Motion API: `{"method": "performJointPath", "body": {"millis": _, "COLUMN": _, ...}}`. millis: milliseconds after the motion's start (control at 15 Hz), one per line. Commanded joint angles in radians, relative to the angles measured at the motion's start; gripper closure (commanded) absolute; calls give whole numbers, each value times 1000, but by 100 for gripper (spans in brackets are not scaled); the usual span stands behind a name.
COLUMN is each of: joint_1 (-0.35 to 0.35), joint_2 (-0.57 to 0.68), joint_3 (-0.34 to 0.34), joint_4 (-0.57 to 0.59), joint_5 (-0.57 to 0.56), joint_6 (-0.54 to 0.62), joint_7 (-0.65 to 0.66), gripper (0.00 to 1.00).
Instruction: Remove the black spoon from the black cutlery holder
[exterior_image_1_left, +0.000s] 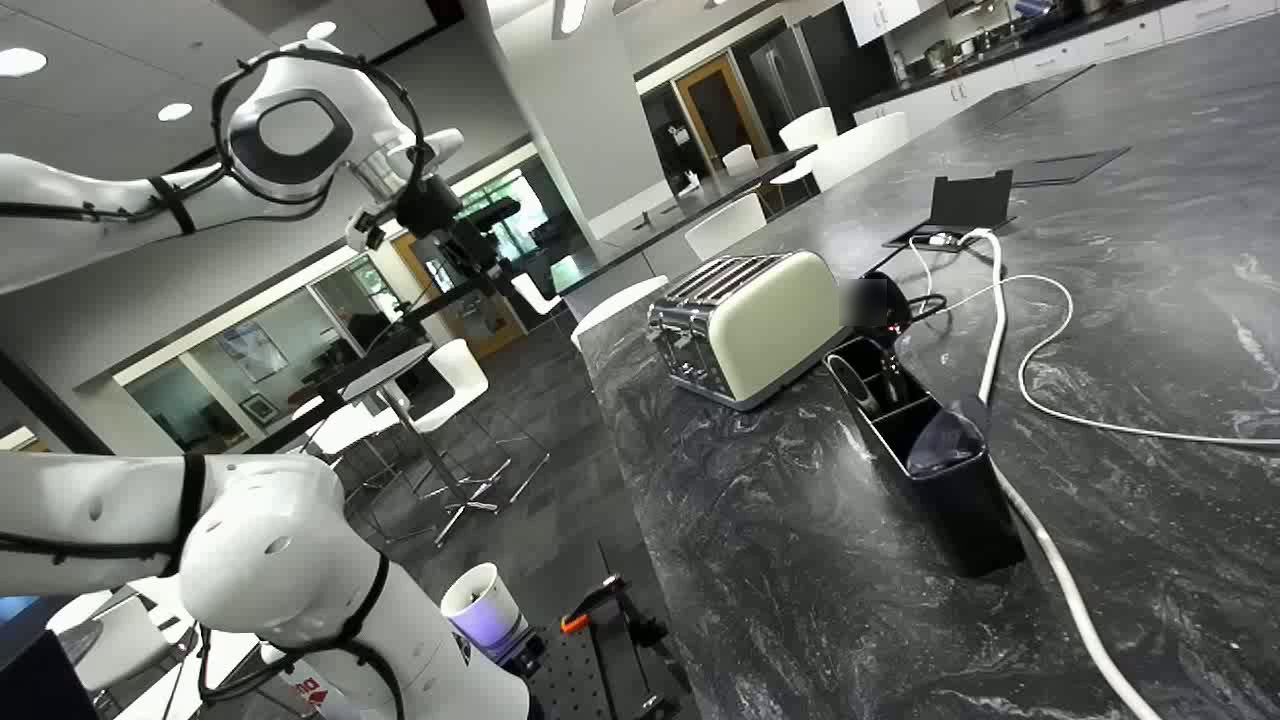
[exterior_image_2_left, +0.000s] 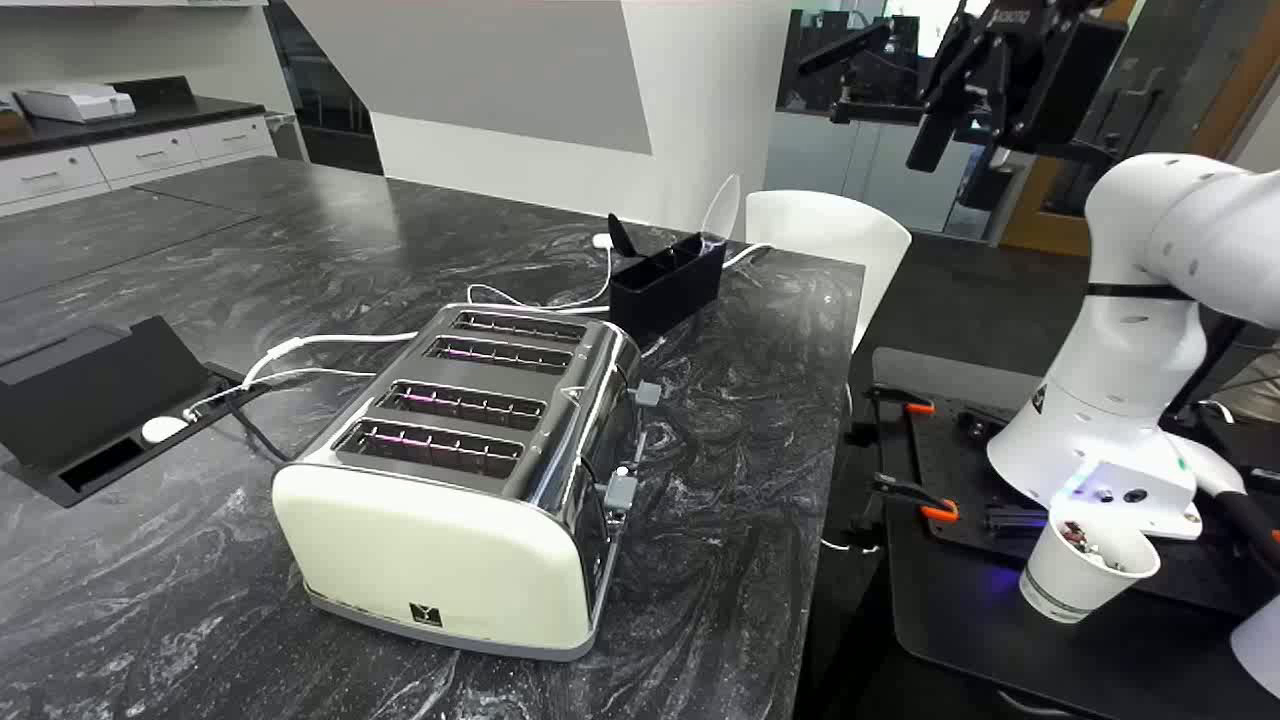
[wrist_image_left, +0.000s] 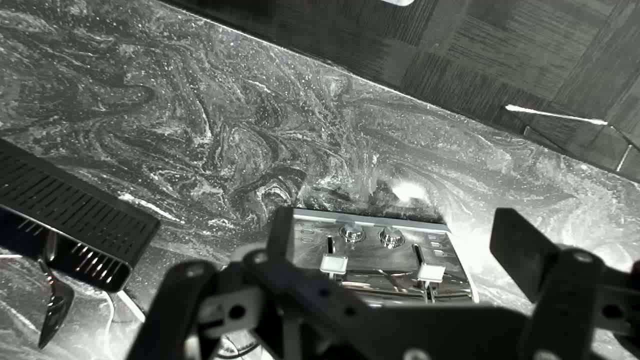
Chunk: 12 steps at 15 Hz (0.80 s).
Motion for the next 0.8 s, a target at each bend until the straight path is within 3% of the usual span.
{"method": "performJointPath", "body": {"millis": 0, "joint_1": -3, "joint_2": 1, "joint_3": 2, "joint_4": 3, "joint_5": 1, "joint_6": -3, "joint_7": -1, "gripper": 0}}
{"method": "performJointPath", "body": {"millis": 333, "joint_1": -3, "joint_2": 1, "joint_3": 2, "joint_4": 3, "joint_5": 1, "joint_6": -3, "joint_7": -1, "gripper": 0}}
{"method": "performJointPath", "body": {"millis": 733, "joint_1": -117, "joint_2": 21, "joint_3": -38, "joint_4": 16, "joint_5": -112, "joint_6": 29, "joint_7": 22, "gripper": 0}}
